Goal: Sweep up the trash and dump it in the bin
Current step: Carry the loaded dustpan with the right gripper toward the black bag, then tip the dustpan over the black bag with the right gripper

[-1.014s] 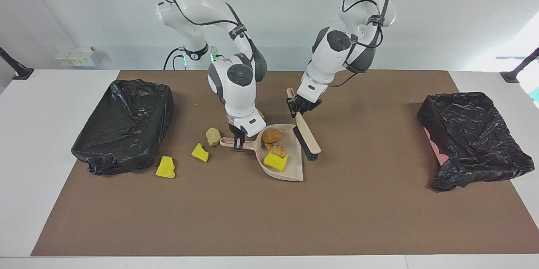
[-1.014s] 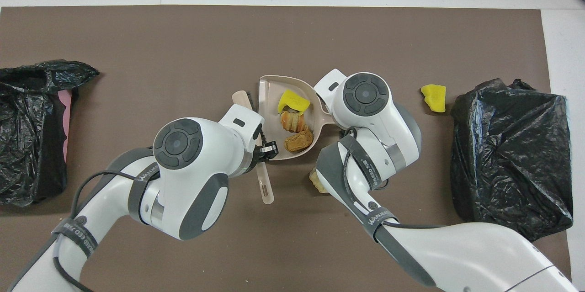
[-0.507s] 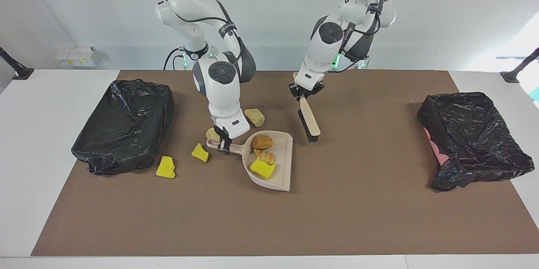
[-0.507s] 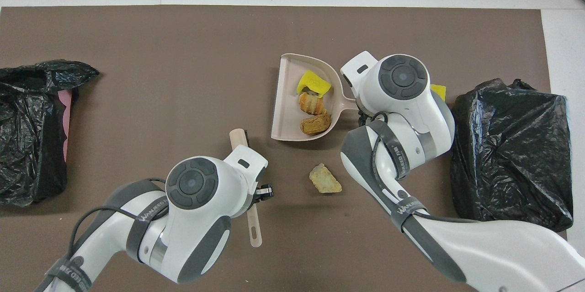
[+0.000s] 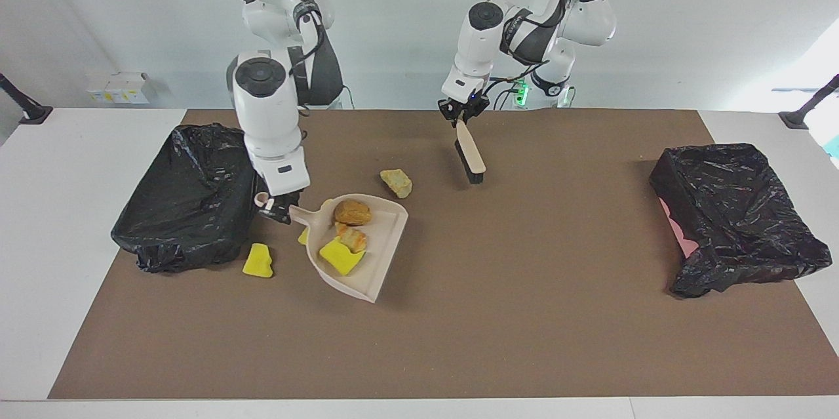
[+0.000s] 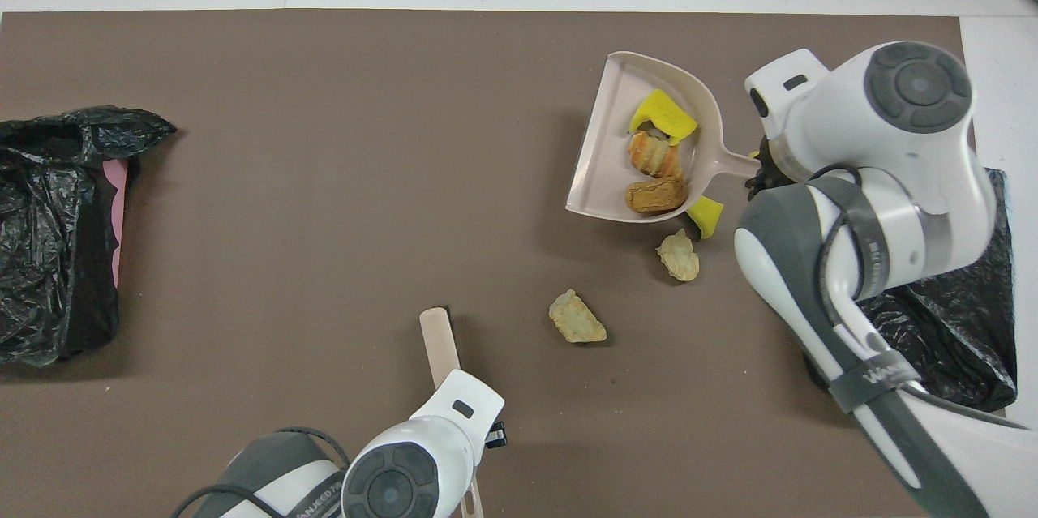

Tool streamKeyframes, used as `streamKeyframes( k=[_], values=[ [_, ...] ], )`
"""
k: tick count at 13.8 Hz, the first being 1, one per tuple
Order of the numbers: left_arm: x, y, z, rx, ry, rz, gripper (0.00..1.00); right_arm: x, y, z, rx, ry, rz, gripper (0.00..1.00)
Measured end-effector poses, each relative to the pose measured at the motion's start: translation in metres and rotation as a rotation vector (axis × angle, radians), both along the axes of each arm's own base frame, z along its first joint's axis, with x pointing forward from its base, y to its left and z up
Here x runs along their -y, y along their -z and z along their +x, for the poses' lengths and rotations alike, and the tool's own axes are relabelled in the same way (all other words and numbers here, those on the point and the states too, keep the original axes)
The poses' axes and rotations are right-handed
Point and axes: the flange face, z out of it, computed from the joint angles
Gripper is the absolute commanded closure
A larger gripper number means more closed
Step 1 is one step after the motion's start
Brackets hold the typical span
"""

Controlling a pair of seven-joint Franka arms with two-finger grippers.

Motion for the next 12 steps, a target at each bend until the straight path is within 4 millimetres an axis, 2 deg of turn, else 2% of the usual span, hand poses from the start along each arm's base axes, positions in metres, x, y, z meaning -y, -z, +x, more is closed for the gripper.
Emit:
streamKeyframes(
  k=[3, 4, 5, 7, 9, 10, 12],
  values=[
    [-0.001, 0.024, -0.017, 0.013, 0.013, 0.0, 1.0, 0.059, -0.01, 0.002, 0.005, 0.006, -0.004, 1.0],
    [-0.004, 0.03, -0.019, 0.013, 0.012, 0.004, 0.16, 0.073, -0.017, 0.0, 0.005, 0.004, -0.007, 1.0],
    [-0.006, 0.034, -0.019, 0.013, 0.009, 0.004, 0.0, 0.085, -0.025, -0.006, -0.006, -0.004, -0.011, 1.0],
    [-0.007, 0.033, -0.011, 0.019, -0.007, -0.006, 0.0, 0.111, -0.05, -0.024, -0.03, -0.02, -0.022, 1.0],
    [-0.015, 0.023, 0.016, 0.032, -0.061, -0.027, 0.0, 0.136, -0.07, -0.046, -0.045, -0.031, -0.03, 1.0],
    [-0.021, 0.016, 0.034, 0.038, -0.084, -0.037, 0.0, 0.151, -0.075, -0.057, -0.057, -0.04, -0.032, 1.0],
    [-0.029, 0.003, 0.061, 0.055, -0.125, -0.059, 0.0, 0.177, -0.073, -0.074, -0.081, -0.057, -0.033, 1.0]
  ],
)
